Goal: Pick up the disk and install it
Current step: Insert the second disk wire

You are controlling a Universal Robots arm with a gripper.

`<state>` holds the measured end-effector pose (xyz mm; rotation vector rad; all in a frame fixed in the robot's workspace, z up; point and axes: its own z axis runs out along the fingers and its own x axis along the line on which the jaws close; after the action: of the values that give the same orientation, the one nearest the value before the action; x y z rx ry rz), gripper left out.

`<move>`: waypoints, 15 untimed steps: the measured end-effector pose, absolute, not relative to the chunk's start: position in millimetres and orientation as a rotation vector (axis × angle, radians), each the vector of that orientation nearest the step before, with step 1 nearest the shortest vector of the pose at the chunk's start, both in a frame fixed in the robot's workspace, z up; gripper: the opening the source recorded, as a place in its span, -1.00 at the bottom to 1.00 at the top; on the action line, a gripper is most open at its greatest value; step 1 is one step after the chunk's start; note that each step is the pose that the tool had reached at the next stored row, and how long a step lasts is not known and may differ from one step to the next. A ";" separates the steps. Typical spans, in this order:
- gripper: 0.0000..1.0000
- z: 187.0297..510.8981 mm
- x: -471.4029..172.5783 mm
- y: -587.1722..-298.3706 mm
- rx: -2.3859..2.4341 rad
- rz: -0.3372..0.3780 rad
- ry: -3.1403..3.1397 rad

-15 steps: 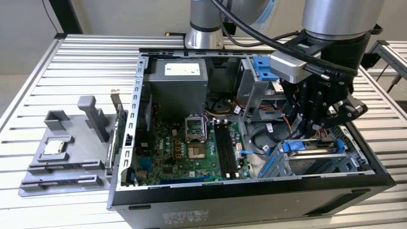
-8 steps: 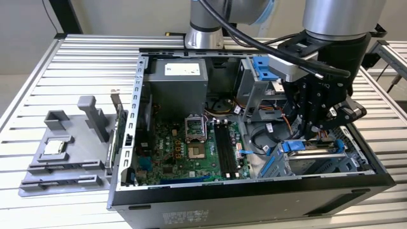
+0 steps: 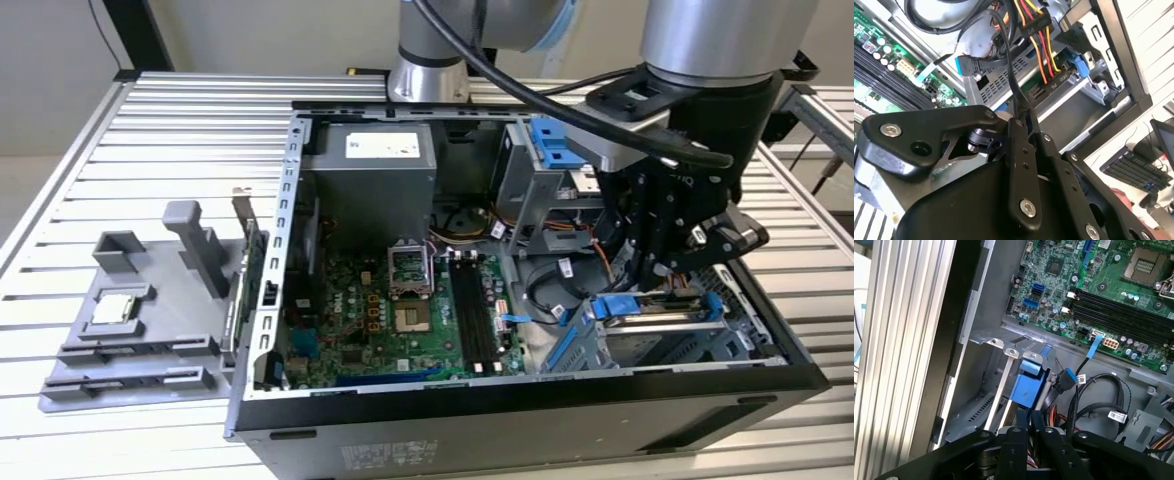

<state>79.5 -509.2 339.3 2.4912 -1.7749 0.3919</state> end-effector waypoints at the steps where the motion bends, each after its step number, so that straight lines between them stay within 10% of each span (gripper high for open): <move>1: -1.00 339.2 79.9 -509.5 2.488 0.391 -1.779; 15: -1.00 337.8 81.3 -515.5 2.485 0.331 -1.881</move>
<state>81.3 -515.5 337.8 2.4846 -1.8813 0.3309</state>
